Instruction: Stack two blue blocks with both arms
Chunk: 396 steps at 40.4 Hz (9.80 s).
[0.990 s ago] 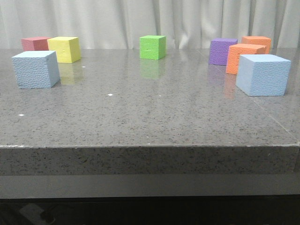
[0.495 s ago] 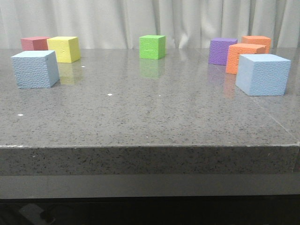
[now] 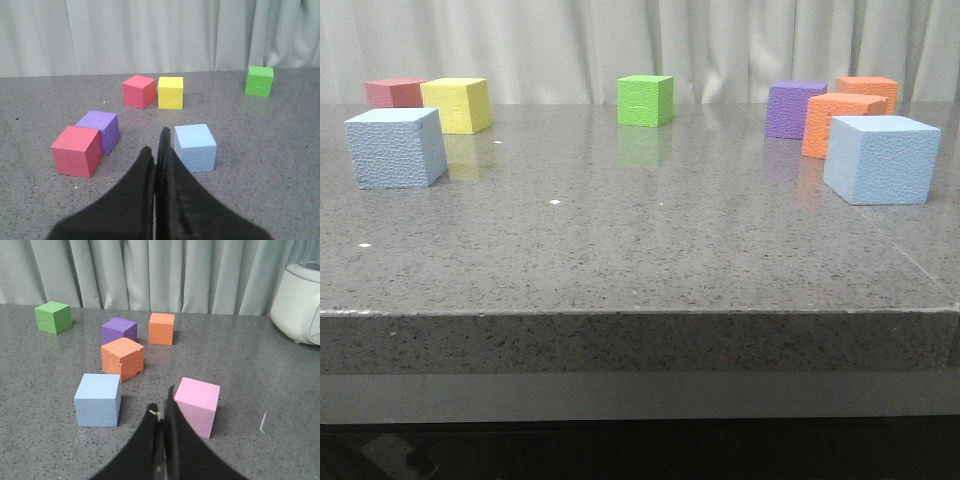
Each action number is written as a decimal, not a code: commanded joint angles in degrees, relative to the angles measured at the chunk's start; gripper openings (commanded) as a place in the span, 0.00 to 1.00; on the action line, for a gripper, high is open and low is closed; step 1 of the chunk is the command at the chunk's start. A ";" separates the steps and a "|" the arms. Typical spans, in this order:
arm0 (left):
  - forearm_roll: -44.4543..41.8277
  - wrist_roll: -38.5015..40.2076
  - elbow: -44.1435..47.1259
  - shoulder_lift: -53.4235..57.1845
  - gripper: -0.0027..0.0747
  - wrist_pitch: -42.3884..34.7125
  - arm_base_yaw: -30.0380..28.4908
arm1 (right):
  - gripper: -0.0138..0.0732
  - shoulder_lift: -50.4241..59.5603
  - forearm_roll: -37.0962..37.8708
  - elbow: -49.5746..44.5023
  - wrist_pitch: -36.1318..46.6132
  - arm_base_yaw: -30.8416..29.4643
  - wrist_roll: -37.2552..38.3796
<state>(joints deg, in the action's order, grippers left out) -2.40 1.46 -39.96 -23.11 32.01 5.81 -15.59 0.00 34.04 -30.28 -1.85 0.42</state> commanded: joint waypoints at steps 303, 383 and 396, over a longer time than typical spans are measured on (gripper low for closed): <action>0.78 -0.02 -1.73 -0.91 0.72 -4.27 0.02 | 0.88 -12.29 -11.84 11.33 -9.69 20.26 -11.01; -0.84 4.54 -47.90 -70.53 0.80 10.80 7.33 | 0.88 -12.29 -11.84 11.33 -9.69 20.26 -11.01; -2.01 8.86 -51.14 -78.67 0.80 13.74 7.33 | 0.88 -12.29 -11.84 11.33 -9.69 20.26 -11.01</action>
<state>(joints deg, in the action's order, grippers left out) -3.60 7.91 -89.10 -103.28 47.42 12.74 -27.62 -11.26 43.95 -44.14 18.81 -10.14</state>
